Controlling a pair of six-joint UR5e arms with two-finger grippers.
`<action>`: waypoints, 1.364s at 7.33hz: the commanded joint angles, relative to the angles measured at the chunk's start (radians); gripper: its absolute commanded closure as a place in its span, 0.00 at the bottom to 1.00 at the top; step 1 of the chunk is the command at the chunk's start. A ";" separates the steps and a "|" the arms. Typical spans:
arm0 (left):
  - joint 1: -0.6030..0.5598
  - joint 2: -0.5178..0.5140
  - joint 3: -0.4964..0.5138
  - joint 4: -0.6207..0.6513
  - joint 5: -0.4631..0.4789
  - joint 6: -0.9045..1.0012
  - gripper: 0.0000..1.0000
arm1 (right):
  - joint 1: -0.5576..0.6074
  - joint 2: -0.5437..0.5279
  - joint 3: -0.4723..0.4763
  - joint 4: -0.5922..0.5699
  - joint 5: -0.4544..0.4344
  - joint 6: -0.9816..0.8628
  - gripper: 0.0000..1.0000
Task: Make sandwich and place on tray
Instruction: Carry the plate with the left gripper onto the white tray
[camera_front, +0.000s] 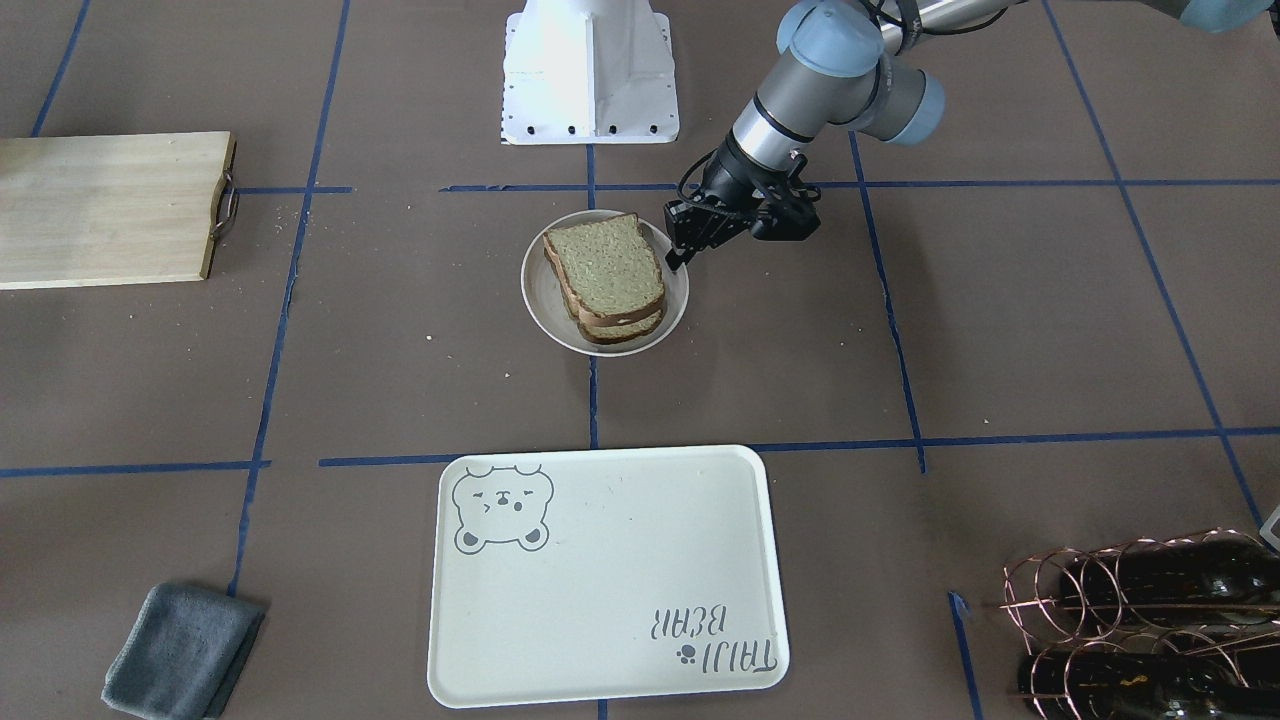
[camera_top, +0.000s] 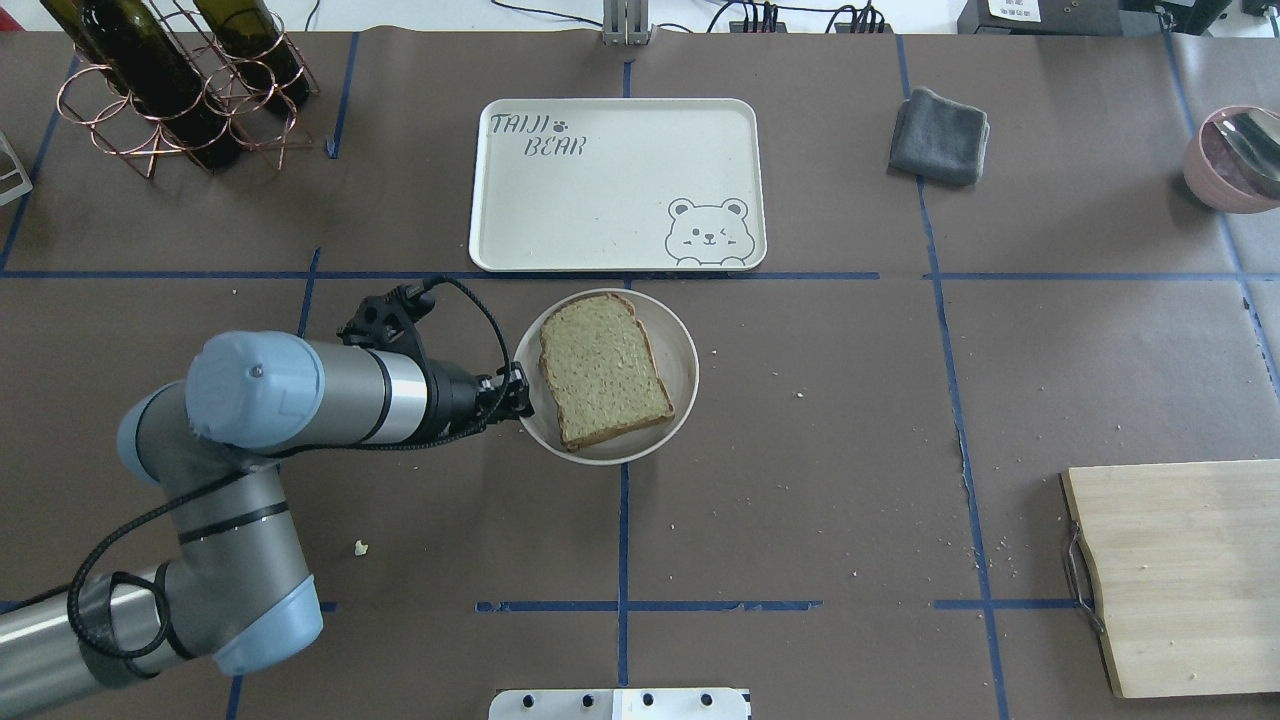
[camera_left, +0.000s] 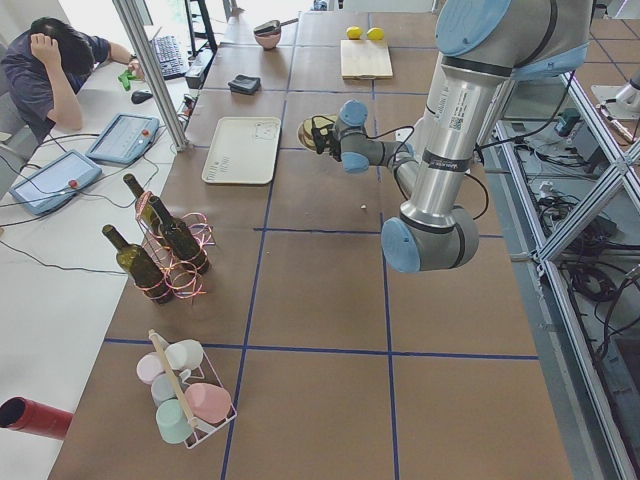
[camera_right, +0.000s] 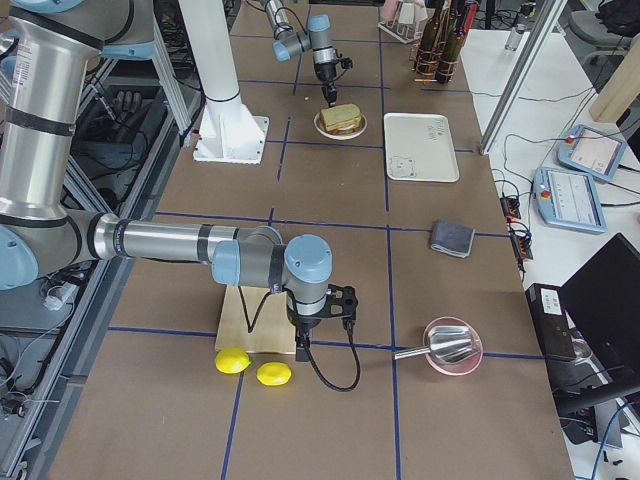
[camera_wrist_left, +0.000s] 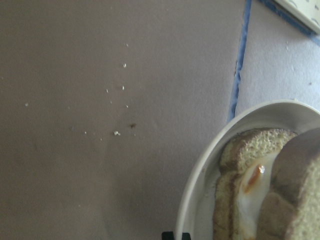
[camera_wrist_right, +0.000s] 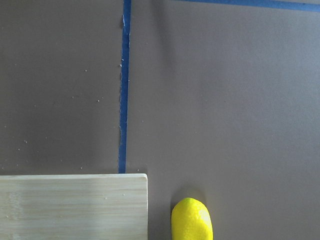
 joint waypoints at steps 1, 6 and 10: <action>-0.134 -0.147 0.200 0.011 -0.077 -0.008 1.00 | 0.000 0.000 0.000 0.000 0.000 0.000 0.00; -0.280 -0.501 0.750 -0.075 -0.147 0.088 1.00 | 0.000 -0.003 0.000 0.000 0.001 0.000 0.00; -0.282 -0.525 0.806 -0.098 -0.145 0.326 0.01 | 0.000 0.001 -0.012 0.000 0.005 0.001 0.00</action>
